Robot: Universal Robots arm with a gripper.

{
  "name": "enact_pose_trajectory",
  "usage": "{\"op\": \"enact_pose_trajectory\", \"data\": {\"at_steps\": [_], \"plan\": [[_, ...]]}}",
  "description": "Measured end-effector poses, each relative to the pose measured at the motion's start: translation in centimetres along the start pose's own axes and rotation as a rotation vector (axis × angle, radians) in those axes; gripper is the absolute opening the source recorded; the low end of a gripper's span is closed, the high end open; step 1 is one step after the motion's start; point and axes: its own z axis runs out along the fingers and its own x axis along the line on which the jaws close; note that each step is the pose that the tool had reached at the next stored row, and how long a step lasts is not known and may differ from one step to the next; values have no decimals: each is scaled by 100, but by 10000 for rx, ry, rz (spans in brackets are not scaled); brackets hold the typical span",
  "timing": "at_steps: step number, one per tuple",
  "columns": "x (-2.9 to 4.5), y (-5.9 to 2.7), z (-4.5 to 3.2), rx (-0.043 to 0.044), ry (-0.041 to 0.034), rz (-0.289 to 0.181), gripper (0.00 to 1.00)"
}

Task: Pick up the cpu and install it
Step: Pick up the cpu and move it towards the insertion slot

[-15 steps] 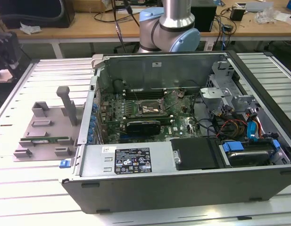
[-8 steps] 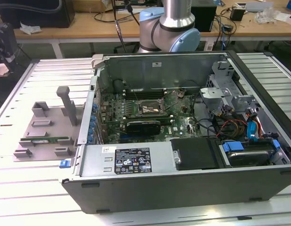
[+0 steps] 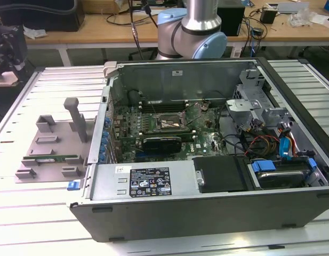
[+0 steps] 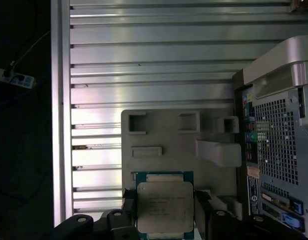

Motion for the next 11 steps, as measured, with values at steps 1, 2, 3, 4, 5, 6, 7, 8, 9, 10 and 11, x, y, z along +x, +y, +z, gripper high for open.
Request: {"op": "enact_pose_trajectory", "data": {"at_steps": [1, 2, 3, 4, 5, 6, 7, 8, 9, 10, 11], "plan": [[-54, 2, 2, -1, -2, -1, 55], [-79, 3, 3, -1, -1, 0, 55], [-102, 4, 4, -1, -2, 0, 55], [-128, 5, 4, 0, 0, 0, 55], [-156, 6, 4, 0, 0, 0, 55], [-185, 7, 5, 0, 0, 0, 55], [-212, 8, 7, -1, -1, 0, 55], [-251, 9, 8, -1, -1, 0, 55], [-280, 10, 9, -1, -2, 0, 55], [-315, 12, 9, 0, 0, 0, 55], [-354, 13, 10, 0, 0, -1, 55]]}}
